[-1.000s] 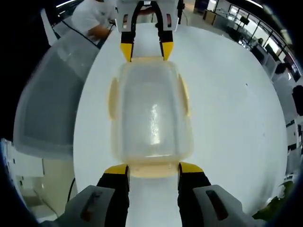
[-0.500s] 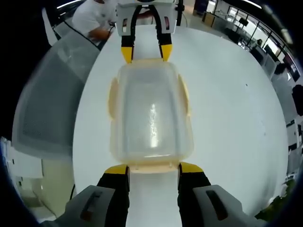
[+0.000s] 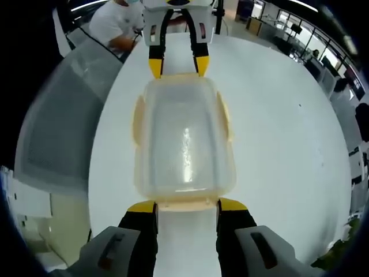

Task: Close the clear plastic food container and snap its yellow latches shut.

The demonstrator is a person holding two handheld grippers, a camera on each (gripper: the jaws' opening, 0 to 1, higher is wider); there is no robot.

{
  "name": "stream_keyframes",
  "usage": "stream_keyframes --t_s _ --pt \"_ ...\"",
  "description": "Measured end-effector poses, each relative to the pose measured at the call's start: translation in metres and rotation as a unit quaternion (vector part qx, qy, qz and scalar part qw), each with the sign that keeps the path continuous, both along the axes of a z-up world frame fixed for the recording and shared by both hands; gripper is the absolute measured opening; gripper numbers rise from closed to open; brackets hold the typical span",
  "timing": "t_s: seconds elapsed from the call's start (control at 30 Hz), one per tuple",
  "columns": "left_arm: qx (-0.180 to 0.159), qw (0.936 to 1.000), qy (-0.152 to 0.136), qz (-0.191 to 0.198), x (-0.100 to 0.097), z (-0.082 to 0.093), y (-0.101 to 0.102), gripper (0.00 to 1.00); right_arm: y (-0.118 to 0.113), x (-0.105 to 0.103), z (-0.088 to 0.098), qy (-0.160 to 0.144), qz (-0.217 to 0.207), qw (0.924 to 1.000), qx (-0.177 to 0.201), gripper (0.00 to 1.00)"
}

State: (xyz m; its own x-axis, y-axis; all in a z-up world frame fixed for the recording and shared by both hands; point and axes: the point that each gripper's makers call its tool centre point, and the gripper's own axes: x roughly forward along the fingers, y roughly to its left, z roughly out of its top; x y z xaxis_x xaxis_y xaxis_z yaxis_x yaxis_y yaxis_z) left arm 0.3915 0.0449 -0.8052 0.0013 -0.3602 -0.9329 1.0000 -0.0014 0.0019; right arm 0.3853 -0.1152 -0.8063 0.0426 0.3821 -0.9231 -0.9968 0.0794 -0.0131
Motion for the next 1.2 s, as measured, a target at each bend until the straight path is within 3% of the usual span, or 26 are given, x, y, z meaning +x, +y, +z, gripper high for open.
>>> stream_keyframes --t_s 0.3,0.47,0.6,0.83,1.0,1.2 --pt "0.006 1.0000 0.004 -0.002 -0.002 0.000 0.000 0.39 -0.001 -0.003 0.000 0.001 0.006 1.0000 -0.001 0.40" --pt "0.013 0.9998 -0.003 -0.015 -0.003 -0.001 0.003 0.42 -0.007 -0.003 -0.002 -0.001 0.010 0.9997 -0.023 0.40" --pt "0.005 1.0000 -0.009 0.000 -0.003 0.002 0.001 0.45 -0.007 -0.002 0.005 0.004 -0.012 0.9999 -0.003 0.42" --pt "0.000 0.9999 -0.004 0.014 0.001 0.005 0.002 0.46 -0.010 -0.002 0.005 0.005 -0.027 0.9996 -0.001 0.40" --pt "-0.003 0.9993 0.017 0.033 -0.003 0.008 0.003 0.46 -0.007 -0.004 0.010 0.009 -0.034 0.9994 0.007 0.40" --pt "0.006 0.9989 0.020 0.042 -0.004 0.008 0.008 0.45 -0.006 -0.005 0.015 0.019 -0.056 0.9982 0.014 0.40"
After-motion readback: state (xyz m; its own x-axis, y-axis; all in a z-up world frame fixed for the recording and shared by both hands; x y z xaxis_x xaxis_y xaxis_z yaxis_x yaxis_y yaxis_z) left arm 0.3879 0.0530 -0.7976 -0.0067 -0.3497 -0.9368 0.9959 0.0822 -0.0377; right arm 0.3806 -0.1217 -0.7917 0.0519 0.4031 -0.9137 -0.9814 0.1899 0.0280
